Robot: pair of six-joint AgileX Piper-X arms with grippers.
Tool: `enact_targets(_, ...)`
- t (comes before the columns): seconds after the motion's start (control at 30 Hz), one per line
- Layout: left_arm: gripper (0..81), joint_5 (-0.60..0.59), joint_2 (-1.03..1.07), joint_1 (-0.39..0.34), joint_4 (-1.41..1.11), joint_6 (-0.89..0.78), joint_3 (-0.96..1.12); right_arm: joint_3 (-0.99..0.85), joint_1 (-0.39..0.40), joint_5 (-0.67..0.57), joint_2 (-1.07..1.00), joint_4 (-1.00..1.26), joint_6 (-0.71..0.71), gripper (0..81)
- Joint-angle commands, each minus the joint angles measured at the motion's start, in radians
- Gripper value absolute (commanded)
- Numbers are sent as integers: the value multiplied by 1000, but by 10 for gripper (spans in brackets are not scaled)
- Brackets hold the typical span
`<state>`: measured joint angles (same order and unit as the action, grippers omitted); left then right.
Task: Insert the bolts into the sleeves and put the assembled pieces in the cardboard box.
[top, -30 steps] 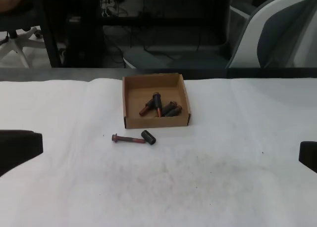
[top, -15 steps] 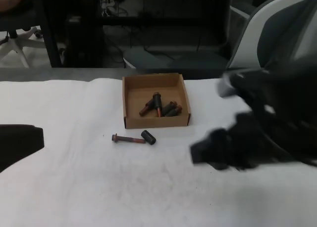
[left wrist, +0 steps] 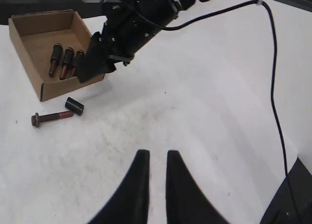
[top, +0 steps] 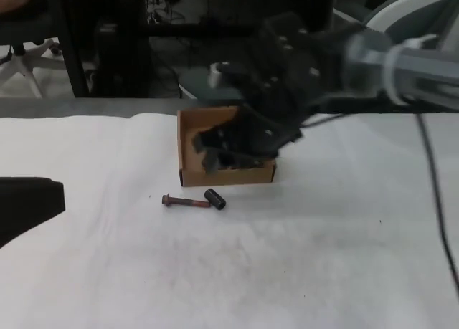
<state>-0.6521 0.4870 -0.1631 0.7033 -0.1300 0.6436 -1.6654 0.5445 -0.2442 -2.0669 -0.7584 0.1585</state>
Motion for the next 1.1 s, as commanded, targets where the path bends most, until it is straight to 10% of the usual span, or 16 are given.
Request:
enact_targets(0.0,137,-8,-5,3,-13,5,1,-127,-3,-5,-75,-117,-56,500)
enact_targets(1.07,137,0,-5,3,-13,27,1,-211,55,130,-174,-297,-257,500)
